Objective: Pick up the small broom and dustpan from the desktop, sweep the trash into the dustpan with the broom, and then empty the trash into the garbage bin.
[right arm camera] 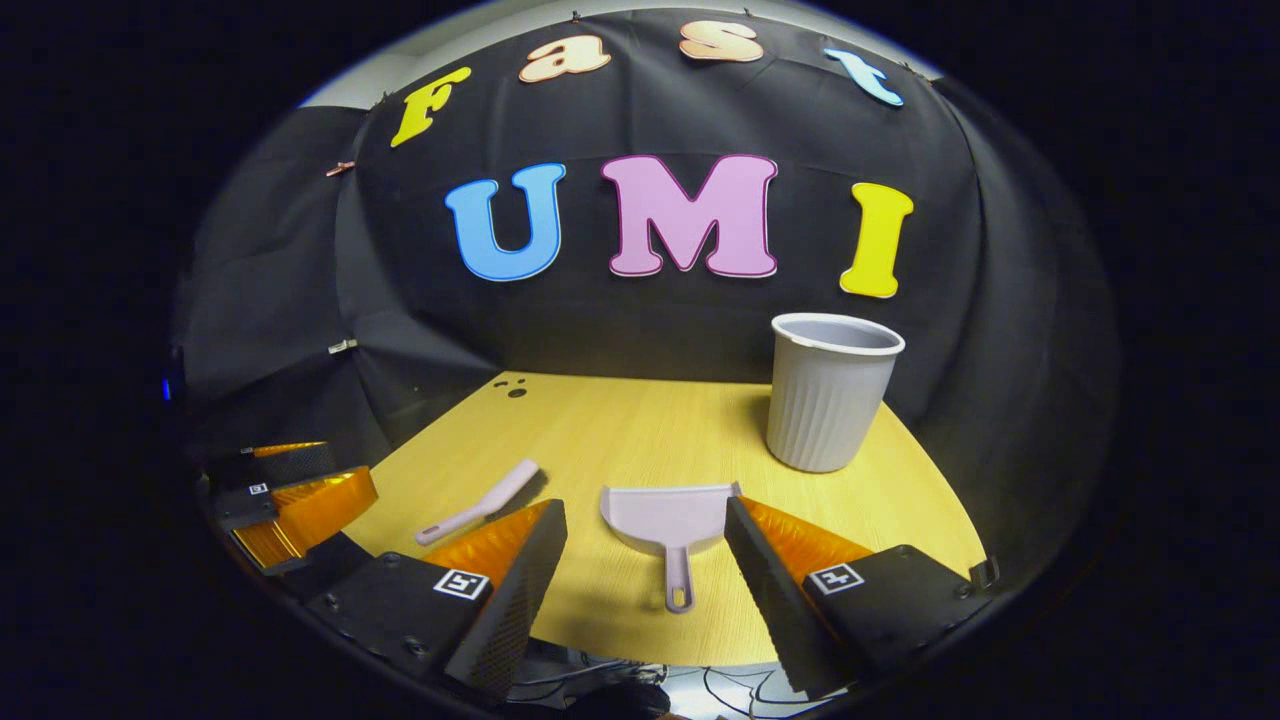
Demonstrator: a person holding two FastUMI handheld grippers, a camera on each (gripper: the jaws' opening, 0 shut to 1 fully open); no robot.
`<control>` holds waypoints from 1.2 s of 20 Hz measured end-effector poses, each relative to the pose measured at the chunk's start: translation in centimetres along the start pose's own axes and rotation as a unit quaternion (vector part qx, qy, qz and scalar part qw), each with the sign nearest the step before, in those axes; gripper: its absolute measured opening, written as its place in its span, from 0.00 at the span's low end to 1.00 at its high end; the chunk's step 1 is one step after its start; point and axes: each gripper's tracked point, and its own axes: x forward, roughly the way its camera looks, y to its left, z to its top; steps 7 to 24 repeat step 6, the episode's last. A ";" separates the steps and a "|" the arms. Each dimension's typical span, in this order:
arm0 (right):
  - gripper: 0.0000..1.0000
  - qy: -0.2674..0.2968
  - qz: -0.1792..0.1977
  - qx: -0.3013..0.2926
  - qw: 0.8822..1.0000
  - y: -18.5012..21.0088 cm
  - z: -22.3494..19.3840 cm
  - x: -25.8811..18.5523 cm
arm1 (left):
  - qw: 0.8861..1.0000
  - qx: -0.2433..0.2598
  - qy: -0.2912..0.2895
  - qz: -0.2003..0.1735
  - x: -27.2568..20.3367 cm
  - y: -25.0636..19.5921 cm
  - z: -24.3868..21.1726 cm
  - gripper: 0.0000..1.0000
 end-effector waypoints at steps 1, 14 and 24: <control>0.99 0.003 -0.001 0.000 1.000 0.0 -0.5 -0.3 | 1.000 -0.016 0.010 -0.003 -0.1 -0.3 -0.7 0.95; 0.99 0.028 0.008 0.003 1.000 1.2 -3.5 -1.5 | 0.999 -0.025 0.029 -0.016 -0.6 -1.2 -1.6 0.96; 0.99 0.028 0.008 0.003 1.000 1.2 -3.5 -1.5 | 0.999 -0.025 0.029 -0.016 -0.6 -1.2 -1.6 0.96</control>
